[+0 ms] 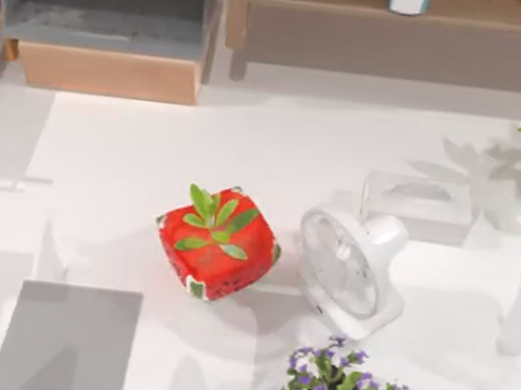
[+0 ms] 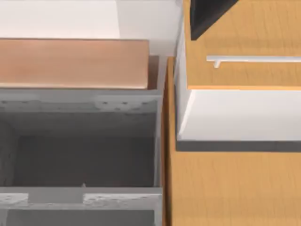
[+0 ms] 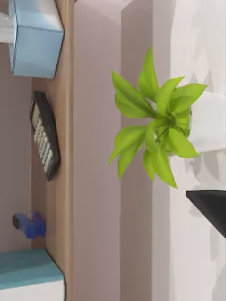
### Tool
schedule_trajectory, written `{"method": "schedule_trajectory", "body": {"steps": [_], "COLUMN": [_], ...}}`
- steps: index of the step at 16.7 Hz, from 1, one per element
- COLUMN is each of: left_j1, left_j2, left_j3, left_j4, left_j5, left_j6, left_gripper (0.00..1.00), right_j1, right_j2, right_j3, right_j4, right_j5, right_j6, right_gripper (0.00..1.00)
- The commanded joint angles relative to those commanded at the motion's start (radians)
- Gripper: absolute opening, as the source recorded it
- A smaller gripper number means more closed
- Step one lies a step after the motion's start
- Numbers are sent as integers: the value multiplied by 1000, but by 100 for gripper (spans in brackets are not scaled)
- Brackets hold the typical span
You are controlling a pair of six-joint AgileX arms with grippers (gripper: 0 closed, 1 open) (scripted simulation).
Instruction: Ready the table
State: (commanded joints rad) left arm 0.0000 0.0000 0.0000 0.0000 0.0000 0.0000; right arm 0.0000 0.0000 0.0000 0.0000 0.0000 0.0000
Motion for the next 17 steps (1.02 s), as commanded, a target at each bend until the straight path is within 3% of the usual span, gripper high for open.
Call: {"method": "schedule_trajectory", "body": {"steps": [4,8,12,17], "left_j1": [10,70,162,276], "left_j2": [29,212,556,1125], "left_j3": [29,208,543,1102], "left_j4": [-20,-136,-331,-632], "left_j5": [4,21,37,53], "left_j6": [15,98,224,391], "left_gripper": [100,100,100,100], "right_j1": [0,0,0,0], "right_j2": [0,0,0,0], "right_j3": [0,0,0,0], "right_j4": [0,0,0,0], "right_j5": [0,0,0,0], "right_j6": [0,0,0,0], "right_gripper": [100,100,100,100]}}
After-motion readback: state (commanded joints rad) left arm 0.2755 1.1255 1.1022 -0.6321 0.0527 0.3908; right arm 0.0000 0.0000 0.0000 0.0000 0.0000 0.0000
